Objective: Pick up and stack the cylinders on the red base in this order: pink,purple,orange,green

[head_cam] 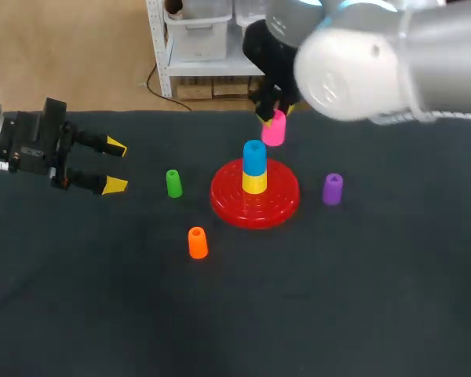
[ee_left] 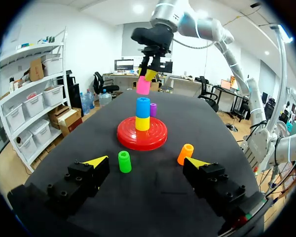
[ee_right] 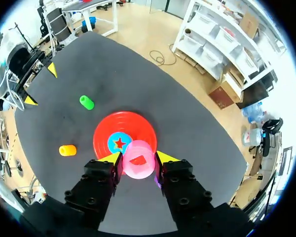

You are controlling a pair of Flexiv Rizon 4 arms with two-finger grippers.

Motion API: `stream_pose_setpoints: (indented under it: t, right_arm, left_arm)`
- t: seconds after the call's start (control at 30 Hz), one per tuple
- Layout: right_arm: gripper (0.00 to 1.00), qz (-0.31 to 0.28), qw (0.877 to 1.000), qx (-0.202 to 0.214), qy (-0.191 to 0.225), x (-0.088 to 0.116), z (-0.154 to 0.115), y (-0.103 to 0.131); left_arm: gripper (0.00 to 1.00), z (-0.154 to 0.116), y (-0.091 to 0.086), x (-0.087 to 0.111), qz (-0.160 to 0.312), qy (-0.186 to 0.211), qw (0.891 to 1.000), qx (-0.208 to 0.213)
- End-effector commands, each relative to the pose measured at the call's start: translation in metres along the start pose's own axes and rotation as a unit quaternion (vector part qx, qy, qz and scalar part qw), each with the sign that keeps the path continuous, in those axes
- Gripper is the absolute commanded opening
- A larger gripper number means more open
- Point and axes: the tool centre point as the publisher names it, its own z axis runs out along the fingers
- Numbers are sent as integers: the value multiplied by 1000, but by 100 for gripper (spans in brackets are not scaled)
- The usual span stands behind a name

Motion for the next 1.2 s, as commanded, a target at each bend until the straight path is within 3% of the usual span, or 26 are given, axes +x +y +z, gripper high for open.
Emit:
stream_pose_setpoints:
  t: [0.03, 0.23, 0.7, 1.2]
  right_arm:
    - [0, 2, 999, -6, 46, -9, -3, 5]
    - [0, -3, 998, -22, 52, -9, 7, 15]
    - [0, -13, 998, -25, 54, -21, 24, 10]
    - [0, -21, 997, -22, 76, 0, 30, 31]
  left_arm:
    - [100, 0, 0, 0, 0, 1, 1000, 0]
    - [100, 0, 0, 0, 0, 1, 1000, 0]
    - [100, 0, 0, 0, 0, 1, 1000, 0]
    - [100, 0, 0, 0, 0, 1, 1000, 0]
